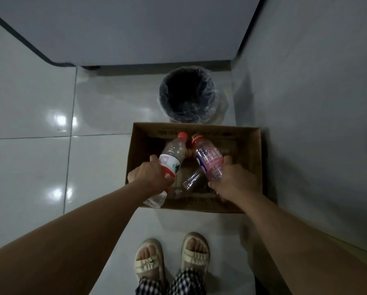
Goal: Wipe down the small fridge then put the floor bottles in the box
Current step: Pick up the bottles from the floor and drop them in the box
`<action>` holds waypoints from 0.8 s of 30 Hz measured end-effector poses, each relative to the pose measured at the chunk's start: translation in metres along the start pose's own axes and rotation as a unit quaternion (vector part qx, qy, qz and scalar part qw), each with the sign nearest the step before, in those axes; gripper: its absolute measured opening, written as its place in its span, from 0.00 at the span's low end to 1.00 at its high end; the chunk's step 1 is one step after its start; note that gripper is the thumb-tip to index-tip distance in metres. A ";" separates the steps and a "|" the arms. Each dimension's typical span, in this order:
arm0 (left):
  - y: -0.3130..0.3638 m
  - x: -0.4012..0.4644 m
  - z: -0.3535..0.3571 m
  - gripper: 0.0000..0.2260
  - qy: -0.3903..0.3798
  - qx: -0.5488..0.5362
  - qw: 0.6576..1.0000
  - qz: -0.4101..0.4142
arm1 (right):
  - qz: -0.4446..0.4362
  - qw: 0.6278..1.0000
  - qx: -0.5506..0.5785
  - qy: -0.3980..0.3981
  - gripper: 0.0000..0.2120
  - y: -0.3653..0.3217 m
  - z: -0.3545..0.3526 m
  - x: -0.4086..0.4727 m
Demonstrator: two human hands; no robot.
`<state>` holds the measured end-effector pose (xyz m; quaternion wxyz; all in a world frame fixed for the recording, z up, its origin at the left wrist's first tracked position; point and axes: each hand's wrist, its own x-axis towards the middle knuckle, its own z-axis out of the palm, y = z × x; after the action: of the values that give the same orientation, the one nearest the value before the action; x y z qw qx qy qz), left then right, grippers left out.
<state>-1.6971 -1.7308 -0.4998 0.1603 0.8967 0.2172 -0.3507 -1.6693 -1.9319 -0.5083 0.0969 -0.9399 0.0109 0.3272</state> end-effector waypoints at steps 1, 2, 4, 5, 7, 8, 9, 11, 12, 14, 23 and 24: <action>-0.001 0.013 0.011 0.30 0.004 0.002 1.000 -0.001 | 0.001 1.000 -0.011 0.001 0.37 0.002 0.013 0.012; -0.003 0.026 0.021 0.31 0.008 0.006 1.000 -0.002 | 0.004 1.000 -0.020 0.003 0.38 0.004 0.025 0.024; -0.006 0.048 0.039 0.31 0.011 0.020 1.000 -0.004 | 0.006 1.000 -0.028 -0.001 0.39 0.008 0.046 0.044; -0.008 0.059 0.048 0.31 0.011 0.032 0.999 -0.005 | 0.006 1.000 -0.029 -0.005 0.39 0.009 0.056 0.054; -0.010 0.075 0.063 0.31 0.014 0.056 0.998 -0.008 | 0.005 1.000 -0.023 -0.012 0.39 0.010 0.073 0.069; -0.010 0.082 0.069 0.31 0.018 0.061 0.998 -0.011 | 0.005 1.000 -0.019 -0.016 0.39 0.011 0.080 0.076; -0.011 0.087 0.075 0.31 0.023 0.060 0.998 -0.013 | 0.002 1.000 -0.017 -0.019 0.40 0.011 0.086 0.080; -0.012 0.095 0.086 0.30 0.036 0.049 0.998 -0.016 | -0.003 1.000 -0.016 -0.025 0.40 0.012 0.097 0.086; -0.012 0.098 0.091 0.29 0.039 0.047 0.998 -0.018 | -0.006 1.000 -0.015 -0.025 0.40 0.013 0.101 0.089; -0.011 0.102 0.098 0.29 0.033 0.055 0.998 -0.023 | -0.008 0.999 -0.009 -0.031 0.39 0.013 0.106 0.092; -0.012 0.092 0.088 0.31 0.008 0.064 0.998 0.019 | -0.060 0.996 -0.009 -0.072 0.37 0.010 0.097 0.075; -0.012 0.087 0.082 0.30 0.012 0.068 0.997 0.030 | -0.065 0.995 -0.013 -0.074 0.38 0.010 0.093 0.070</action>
<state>-1.6917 -1.7323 -0.6195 0.1073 0.9159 0.1676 -0.3487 -1.6716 -1.9207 -0.6246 0.1058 -0.9132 -0.0615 0.3887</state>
